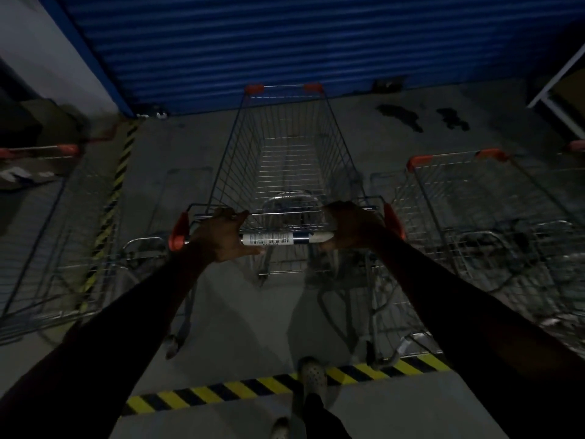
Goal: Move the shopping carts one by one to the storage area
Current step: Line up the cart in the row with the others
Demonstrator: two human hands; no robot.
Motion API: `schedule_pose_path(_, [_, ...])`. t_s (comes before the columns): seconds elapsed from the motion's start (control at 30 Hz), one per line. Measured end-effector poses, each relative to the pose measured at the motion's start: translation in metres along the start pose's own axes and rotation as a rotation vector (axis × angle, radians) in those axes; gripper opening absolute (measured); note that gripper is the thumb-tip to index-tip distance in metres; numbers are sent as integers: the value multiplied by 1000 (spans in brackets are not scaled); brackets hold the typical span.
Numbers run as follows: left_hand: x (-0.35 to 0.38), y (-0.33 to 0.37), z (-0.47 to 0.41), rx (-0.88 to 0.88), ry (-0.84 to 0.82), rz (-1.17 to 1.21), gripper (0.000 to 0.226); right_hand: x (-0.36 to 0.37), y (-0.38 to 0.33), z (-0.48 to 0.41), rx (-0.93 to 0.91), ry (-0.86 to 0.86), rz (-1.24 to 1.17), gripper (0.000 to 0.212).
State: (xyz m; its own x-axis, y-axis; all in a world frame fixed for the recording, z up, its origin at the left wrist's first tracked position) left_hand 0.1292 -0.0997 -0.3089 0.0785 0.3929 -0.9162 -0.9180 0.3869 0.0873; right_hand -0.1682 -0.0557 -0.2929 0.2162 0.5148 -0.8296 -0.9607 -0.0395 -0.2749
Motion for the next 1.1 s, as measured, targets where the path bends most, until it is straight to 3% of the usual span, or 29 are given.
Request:
schedule_pose_path(0.23, [29,7,78,3,7,-85,140,44,-25,55,-45,-52,-29,112])
schedule_pose_path(0.4, [47,9,118,31,31,-108,144,66,-41,90,-51,-35,-17,124])
schedule_pose_path(0.47, [49,18,135,35,50,-124,139,73,-40,99,-57,-33,-26,129])
schedule_pose_path(0.57, [51,31,152,23,47,-157,120,77,-36,107,-38,-48,4,116])
schedule_pose_path(0.7, [57,40,159,5,40,-156,111,83,-31,111,-50,-43,-6,109])
schedule_pose_path(0.87, [63,42,159,-40,14,-90,140,90,-25,119,-83,-43,-21,114])
schedule_pose_path(1.1, [75,58,167,-58,24,-51,137,93,-17,142,-87,-25,-17,103])
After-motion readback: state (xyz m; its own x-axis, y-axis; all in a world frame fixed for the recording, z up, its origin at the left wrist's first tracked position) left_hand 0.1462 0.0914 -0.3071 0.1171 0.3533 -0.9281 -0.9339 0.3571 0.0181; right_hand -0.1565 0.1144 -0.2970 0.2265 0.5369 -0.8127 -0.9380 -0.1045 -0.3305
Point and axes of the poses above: each hand's wrist, its own z-axis away from the middle knuckle, its own x-axis out of the palm, y = z × x, the point moved 1 cm from there along -z, towards the middle knuckle, and after that the axes turned 8 degrees about -y, right-handed, at the moved point
